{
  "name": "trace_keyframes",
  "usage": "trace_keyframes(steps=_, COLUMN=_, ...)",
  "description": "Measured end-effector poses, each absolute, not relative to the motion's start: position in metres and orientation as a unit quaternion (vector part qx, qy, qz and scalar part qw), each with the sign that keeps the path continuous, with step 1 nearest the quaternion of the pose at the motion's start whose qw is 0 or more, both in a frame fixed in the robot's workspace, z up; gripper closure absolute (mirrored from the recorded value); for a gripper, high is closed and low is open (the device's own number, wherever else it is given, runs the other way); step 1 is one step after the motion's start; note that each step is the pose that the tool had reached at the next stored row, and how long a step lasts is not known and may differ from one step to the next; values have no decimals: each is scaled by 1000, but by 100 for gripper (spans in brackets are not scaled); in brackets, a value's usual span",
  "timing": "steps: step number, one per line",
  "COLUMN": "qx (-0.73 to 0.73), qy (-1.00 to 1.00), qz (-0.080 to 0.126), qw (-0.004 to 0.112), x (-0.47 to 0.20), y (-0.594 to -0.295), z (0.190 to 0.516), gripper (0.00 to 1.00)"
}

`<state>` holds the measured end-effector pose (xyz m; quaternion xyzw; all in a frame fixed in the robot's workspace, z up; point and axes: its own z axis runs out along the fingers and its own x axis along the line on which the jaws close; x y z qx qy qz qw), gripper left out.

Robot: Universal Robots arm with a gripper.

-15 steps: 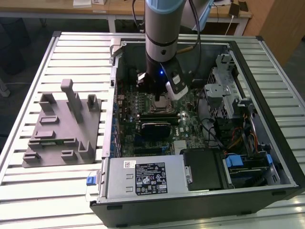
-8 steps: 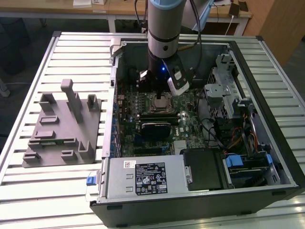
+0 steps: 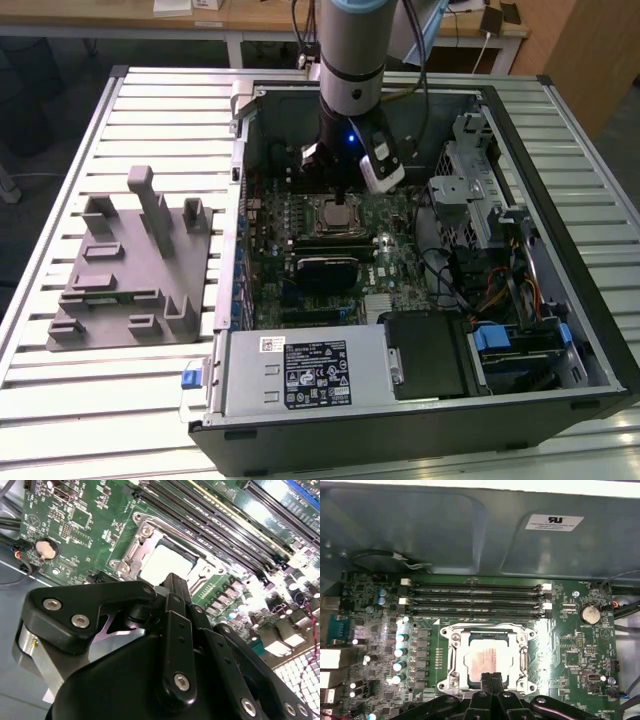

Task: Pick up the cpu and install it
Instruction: 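Install the second cpu locking lever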

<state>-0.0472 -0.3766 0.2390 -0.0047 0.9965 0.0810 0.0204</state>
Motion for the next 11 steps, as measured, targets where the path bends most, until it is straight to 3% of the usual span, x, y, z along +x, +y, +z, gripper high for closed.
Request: trace_keyframes(steps=11, qx=-4, qy=998, qz=66, qw=20, x=-39, y=-365, z=238, gripper=89)
